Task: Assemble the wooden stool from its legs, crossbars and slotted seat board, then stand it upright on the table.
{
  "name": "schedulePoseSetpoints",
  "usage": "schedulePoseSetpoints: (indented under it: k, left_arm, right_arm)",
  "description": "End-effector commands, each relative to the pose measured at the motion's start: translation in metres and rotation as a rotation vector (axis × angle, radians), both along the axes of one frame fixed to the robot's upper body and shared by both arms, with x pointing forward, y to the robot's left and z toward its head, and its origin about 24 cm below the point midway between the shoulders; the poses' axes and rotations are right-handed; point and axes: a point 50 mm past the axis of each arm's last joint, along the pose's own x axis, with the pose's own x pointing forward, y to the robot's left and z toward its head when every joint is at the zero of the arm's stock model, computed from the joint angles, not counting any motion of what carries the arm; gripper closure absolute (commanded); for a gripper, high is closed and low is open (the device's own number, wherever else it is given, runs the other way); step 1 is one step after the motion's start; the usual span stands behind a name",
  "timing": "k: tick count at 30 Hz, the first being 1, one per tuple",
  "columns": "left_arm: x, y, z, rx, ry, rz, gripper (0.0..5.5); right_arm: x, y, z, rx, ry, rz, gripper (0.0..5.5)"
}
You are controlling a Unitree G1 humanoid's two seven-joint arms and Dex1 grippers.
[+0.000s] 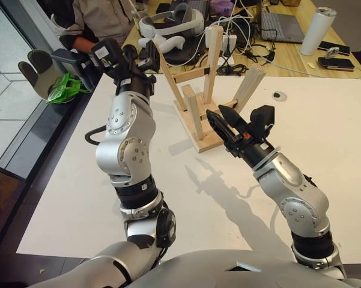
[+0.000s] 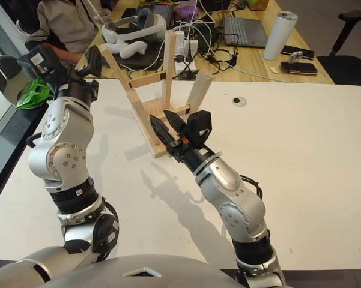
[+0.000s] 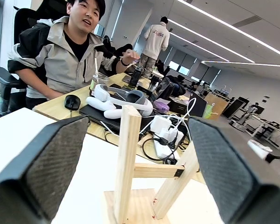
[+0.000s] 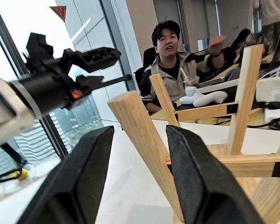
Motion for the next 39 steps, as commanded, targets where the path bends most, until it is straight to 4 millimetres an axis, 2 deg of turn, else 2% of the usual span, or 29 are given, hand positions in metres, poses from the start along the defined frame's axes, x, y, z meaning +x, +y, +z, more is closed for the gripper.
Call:
schedulePoseSetpoints:
  k: [1,8,11,12,17,20,28,34,36,39]
  left_arm:
    - [-0.004,0.006,-0.009,-0.011,0.033,0.059,1.6]
    - [-0.005,-0.003,-0.012,-0.034,0.042,0.05,1.6]
    - [-0.006,-0.005,-0.014,-0.031,0.046,0.046,1.6]
    - [-0.007,-0.006,-0.014,-0.028,0.047,0.041,1.6]
    - [-0.009,-0.002,-0.014,-0.023,0.048,0.061,1.6]
    - [-0.008,-0.001,-0.013,-0.021,0.043,0.071,1.6]
    - [-0.006,0.007,-0.007,0.004,0.023,0.095,1.6]
    - [-0.004,0.006,-0.005,0.028,0.02,0.087,1.6]
    - [-0.003,0.005,-0.006,0.031,0.023,0.082,1.6]
    - [-0.002,0.002,-0.005,0.039,0.026,0.063,1.6]
  right_arm:
    - [0.008,0.014,-0.006,-0.141,-0.115,0.007,2.78]
    - [0.032,0.038,-0.013,-0.223,-0.231,-0.022,2.66]
    - [0.043,0.059,-0.014,-0.229,-0.254,-0.036,2.66]
    - [0.046,0.064,-0.013,-0.197,-0.232,-0.054,2.66]
    - [0.052,0.066,-0.01,0.064,0.012,-0.121,3.53]
    - [0.053,0.055,-0.009,0.237,0.189,-0.172,4.0]
    - [0.051,0.022,-0.009,0.585,0.517,-0.303,4.06]
    - [0.054,-0.028,-0.028,0.88,0.714,-0.555,4.23]
    - [0.053,-0.036,-0.034,0.972,0.746,-0.608,4.47]
    - [0.051,-0.043,-0.044,1.067,0.778,-0.684,4.5]
